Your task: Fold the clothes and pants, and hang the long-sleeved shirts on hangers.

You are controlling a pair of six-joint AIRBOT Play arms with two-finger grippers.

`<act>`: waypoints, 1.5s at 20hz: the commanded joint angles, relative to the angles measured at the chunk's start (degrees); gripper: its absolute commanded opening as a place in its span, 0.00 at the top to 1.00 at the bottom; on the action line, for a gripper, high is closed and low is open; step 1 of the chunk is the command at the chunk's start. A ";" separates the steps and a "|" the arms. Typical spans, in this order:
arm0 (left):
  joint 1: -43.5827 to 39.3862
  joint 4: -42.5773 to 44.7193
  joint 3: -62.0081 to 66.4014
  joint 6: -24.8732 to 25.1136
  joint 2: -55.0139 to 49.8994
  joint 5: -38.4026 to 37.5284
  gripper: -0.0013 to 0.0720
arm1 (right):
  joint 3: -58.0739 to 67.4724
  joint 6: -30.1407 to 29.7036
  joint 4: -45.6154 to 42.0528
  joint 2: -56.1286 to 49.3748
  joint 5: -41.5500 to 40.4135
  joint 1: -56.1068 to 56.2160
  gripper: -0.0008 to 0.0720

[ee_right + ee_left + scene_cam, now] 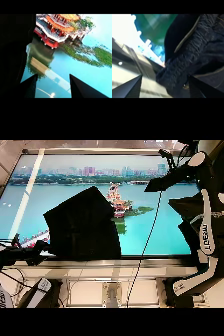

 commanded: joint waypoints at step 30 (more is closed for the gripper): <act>-11.63 -27.71 0.33 10.95 -3.41 10.99 0.93 | -62.95 -0.48 30.32 2.78 -12.15 17.62 0.19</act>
